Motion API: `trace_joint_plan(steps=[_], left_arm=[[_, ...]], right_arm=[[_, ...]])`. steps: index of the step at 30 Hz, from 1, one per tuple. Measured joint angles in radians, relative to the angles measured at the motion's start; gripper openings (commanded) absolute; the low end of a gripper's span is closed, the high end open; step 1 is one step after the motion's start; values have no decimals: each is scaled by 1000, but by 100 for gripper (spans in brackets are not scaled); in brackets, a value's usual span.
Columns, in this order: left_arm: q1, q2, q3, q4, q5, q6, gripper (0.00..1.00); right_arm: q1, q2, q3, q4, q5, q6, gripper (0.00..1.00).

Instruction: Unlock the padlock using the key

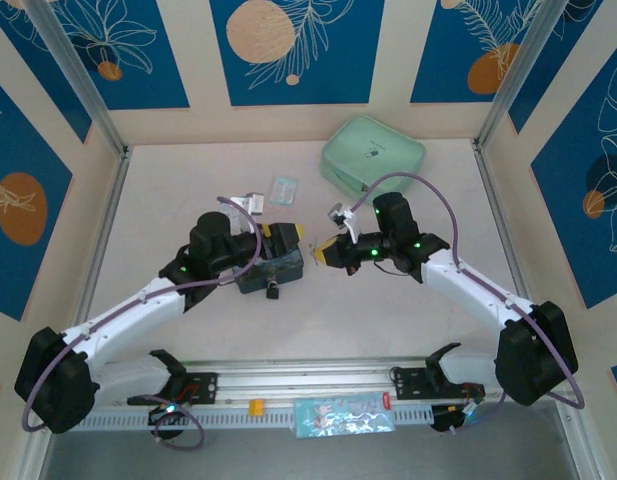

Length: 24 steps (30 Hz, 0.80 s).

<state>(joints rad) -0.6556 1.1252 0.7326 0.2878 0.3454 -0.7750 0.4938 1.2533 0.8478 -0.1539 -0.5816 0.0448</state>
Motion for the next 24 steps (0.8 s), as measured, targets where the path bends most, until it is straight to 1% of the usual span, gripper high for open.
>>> trace_joint_plan(steps=[3,6,7,8,10,11,12,15,19,23,24], left_arm=[[-1,0,17,-15,38,47,66],[-2,12,31,-44,62,82,57],[-2,23,38,-54,67,90,56],[-2,33,45,-64,68,96,57],[-4,55,52,-73,60,87,65],[-6,60,52,-79,48,77,69],[-11,64,52,-88,30,66,69],[-32,70,52,-102,-52,10,66],[-65,82,61,-109,-168,-98,66],[-100,117,104,-134,-249,-171,64],[-107,124,114,-140,-264,-189,61]], right_arm=[[0,5,21,-19,-2,-6,0],[3,14,42,-23,1,-4,0],[5,18,49,-27,10,1,0],[6,22,57,-31,24,9,0],[14,39,85,-53,81,40,0],[18,47,98,-61,115,56,0],[26,55,109,-66,157,76,0],[61,60,115,-70,289,120,0],[147,60,103,-43,471,143,0],[209,61,99,-27,604,139,0],[220,62,99,-19,630,135,0]])
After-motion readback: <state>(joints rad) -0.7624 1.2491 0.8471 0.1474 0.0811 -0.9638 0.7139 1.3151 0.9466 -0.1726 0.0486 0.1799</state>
